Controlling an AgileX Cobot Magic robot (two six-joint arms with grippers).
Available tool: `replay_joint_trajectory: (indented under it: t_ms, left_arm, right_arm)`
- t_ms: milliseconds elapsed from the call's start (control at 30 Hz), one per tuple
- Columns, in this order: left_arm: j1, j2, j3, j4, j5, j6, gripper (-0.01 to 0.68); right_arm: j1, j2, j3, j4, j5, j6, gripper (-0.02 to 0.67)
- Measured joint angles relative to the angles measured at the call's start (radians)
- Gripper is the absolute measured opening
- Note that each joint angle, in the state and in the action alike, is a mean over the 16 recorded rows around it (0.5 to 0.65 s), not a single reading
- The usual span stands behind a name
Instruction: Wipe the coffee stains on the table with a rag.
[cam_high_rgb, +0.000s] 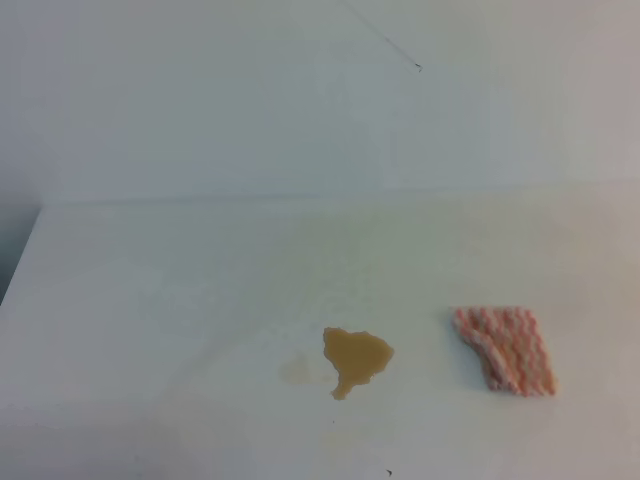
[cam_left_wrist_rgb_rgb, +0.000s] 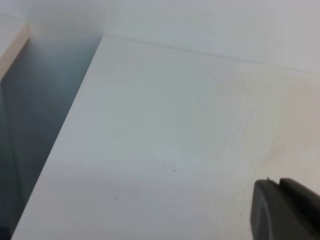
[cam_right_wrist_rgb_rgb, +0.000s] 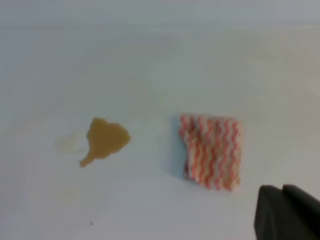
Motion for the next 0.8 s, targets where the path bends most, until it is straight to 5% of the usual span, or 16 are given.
replay_joint_trajectory:
  t_ms: [267, 800]
  left_arm:
    - [0.000, -0.002, 0.000, 0.000, 0.000, 0.000, -0.001]
    - [0.000, 0.003, 0.000, 0.000, 0.000, 0.000, -0.001]
  right_arm:
    - [0.037, 0.259, -0.058, 0.102, 0.035, -0.151, 0.047]
    - [0.215, 0.730, -0.298, 0.027, 0.045, -0.154, 0.335]
